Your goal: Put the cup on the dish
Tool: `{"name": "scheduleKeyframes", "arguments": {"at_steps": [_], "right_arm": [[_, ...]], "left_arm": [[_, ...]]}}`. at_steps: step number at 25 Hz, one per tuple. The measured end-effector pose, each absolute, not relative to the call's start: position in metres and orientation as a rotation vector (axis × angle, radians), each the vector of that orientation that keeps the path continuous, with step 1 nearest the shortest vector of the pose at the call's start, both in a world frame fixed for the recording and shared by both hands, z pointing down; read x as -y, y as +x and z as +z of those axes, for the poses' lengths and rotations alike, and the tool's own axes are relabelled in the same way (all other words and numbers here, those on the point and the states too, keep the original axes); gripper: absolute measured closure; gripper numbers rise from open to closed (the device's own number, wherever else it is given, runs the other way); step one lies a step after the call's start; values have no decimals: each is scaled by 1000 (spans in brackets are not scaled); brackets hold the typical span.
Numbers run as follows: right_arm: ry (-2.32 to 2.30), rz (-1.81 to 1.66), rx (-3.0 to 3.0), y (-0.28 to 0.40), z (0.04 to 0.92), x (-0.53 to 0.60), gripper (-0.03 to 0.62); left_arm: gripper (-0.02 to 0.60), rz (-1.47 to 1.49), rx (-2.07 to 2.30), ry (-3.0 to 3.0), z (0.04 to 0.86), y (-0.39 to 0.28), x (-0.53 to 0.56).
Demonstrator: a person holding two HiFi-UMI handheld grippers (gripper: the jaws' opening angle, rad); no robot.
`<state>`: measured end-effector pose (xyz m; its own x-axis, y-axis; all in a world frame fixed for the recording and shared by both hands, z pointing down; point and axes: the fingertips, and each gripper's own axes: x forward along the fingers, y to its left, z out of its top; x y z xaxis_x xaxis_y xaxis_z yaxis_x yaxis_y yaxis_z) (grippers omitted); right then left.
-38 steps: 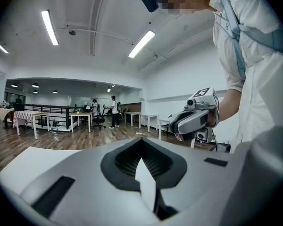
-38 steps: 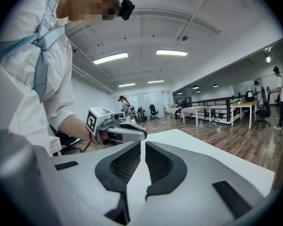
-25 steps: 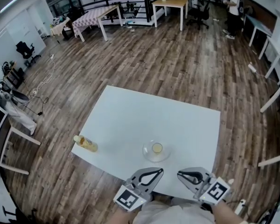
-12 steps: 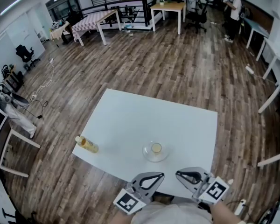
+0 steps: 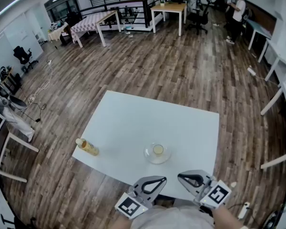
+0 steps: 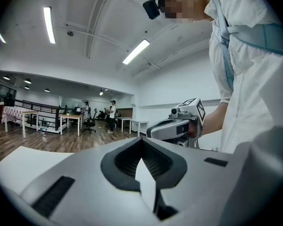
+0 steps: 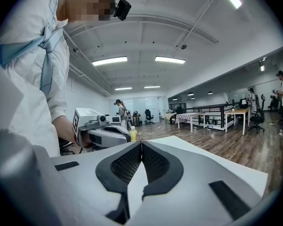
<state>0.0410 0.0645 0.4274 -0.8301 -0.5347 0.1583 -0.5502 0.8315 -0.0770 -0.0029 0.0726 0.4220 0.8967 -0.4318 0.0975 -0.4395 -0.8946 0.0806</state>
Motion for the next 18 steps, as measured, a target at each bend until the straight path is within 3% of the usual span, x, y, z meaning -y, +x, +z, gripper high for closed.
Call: {"name": "scheduleKeyframes", "arguments": {"at_steps": [18], "right_arm": [[865, 180, 2849, 50, 432, -60, 563]], "left_arm": [[581, 125, 694, 2962, 423, -1, -64]]}}
